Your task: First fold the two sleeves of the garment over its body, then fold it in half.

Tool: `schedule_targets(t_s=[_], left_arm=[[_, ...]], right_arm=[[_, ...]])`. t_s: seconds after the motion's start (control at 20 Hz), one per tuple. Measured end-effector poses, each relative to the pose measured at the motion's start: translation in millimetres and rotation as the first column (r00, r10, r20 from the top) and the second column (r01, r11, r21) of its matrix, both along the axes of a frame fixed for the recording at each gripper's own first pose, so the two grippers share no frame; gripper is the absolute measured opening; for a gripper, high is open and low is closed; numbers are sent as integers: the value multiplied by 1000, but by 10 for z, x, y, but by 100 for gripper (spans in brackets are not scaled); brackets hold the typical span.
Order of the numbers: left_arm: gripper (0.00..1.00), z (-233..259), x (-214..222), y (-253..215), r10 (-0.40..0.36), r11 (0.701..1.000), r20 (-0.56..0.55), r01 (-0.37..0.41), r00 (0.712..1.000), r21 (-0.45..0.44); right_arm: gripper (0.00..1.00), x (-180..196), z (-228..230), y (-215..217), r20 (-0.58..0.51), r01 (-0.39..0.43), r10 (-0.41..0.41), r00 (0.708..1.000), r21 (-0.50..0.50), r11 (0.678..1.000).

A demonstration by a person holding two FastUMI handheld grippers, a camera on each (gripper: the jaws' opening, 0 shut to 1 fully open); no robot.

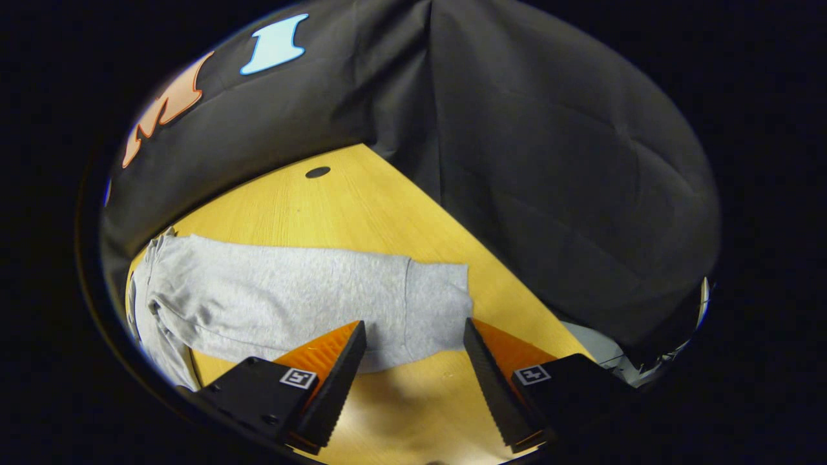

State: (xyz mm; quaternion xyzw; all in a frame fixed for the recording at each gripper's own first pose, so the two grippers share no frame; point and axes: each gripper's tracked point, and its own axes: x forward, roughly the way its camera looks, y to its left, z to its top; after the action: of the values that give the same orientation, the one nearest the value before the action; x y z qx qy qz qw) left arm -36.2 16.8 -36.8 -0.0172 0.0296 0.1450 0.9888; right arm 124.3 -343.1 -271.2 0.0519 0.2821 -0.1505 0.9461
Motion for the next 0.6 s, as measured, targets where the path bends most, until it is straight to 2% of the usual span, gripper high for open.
schedule_targets(t_s=[0.05, 0.1, 0.15, 0.2, 0.3, 0.35, 0.45, 0.5, 0.55, 0.6], left_arm=[[94, 10, 6, -2, 1, 1000, 0, -1, 1000, 2], [94, 13, 10, 2, 1, 1000, -3, -1, 1000, 5], [94, 13, 5, 5, 0, 1000, -2, 0, 1000, 9], [94, 19, 1, 2, -1, 1000, -2, 1, 1000, 12], [94, 13, -1, 4, -5, 1000, -3, 5, 1000, 11], [94, 9, -4, 10, -7, 1000, -1, 7, 1000, 5], [94, 11, -7, 8, -9, 1000, 1, 9, 1000, -4], [94, 10, -12, 15, -9, 1000, 2, 10, 1000, -5], [94, -2, -20, 21, -9, 1000, 3, 9, 1000, -4], [94, 16, -27, 26, -8, 1000, 6, 8, 1000, -3]], right_arm=[[87, 19, 18, -12, 13, -6, 6, 1000, -20, 1000], [90, 13, -13, 8, 8, -9, 9, 1000, -17, 1000], [82, 15, 1, -1, 17, -13, 13, 1000, -18, 1000], [81, 5, 17, -4, 15, -17, 18, 1000, -16, 1000], [71, -5, 36, -11, 10, -15, 15, 1000, -8, 1000], [70, 0, 37, -10, 9, -14, 14, 1000, 1, 1000], [37, 2, 46, 33, 1, 4, -4, 1000, 18, 1000], [31, -2, 50, 51, -6, 14, -14, 1000, 30, 999], [18, -7, 82, 70, -4, 17, -17, 1000, 34, 999], [17, -4, 87, 80, -7, 15, -15, 1000, 32, 999]])
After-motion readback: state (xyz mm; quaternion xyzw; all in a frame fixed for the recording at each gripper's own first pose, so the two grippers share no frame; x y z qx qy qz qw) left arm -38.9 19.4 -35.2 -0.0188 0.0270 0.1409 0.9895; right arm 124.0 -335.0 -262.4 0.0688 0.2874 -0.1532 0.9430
